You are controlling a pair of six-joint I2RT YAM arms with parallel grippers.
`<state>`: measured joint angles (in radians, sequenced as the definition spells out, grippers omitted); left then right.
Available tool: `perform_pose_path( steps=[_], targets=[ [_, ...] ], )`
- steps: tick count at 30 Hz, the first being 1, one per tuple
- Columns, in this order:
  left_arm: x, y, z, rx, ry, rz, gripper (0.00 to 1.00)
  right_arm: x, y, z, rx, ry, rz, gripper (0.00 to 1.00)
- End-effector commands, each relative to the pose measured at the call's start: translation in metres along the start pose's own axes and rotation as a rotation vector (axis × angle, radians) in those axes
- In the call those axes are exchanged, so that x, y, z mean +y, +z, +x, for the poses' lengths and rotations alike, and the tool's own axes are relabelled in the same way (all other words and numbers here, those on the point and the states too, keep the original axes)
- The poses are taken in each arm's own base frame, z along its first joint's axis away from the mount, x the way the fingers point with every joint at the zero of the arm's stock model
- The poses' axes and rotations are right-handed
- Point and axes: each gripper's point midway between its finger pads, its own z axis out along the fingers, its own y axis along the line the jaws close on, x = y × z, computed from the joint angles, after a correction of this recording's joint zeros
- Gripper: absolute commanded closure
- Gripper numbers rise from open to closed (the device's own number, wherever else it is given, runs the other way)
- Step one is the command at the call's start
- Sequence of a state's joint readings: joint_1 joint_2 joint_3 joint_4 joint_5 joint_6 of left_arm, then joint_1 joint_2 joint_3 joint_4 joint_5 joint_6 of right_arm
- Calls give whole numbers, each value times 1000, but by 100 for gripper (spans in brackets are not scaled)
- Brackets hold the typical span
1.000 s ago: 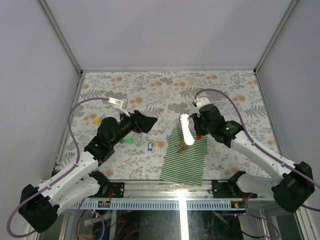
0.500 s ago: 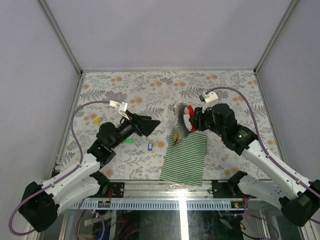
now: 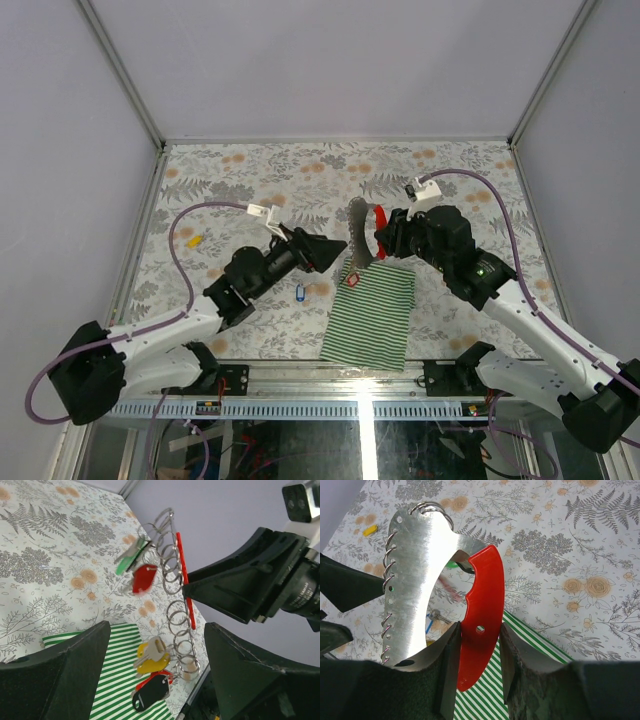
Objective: Put the keys on the keyring
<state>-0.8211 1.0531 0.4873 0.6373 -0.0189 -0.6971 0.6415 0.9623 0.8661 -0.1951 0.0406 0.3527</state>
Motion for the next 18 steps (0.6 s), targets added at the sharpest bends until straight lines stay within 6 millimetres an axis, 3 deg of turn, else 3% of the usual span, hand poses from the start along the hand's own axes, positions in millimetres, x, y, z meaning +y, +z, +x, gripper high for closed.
perform_pose_path(
  steps=[1,10,18],
  targets=[
    [-22,15,-31,-131,-29,43,23,19,-7,-44,-139,36,-60,98],
    [-38,38,-17,-82,-51,91,30,22,-7,-43,-142,46,-83,99],
    [-50,48,-1,-20,-91,139,47,24,-9,-45,-156,56,-95,99]
  ],
)
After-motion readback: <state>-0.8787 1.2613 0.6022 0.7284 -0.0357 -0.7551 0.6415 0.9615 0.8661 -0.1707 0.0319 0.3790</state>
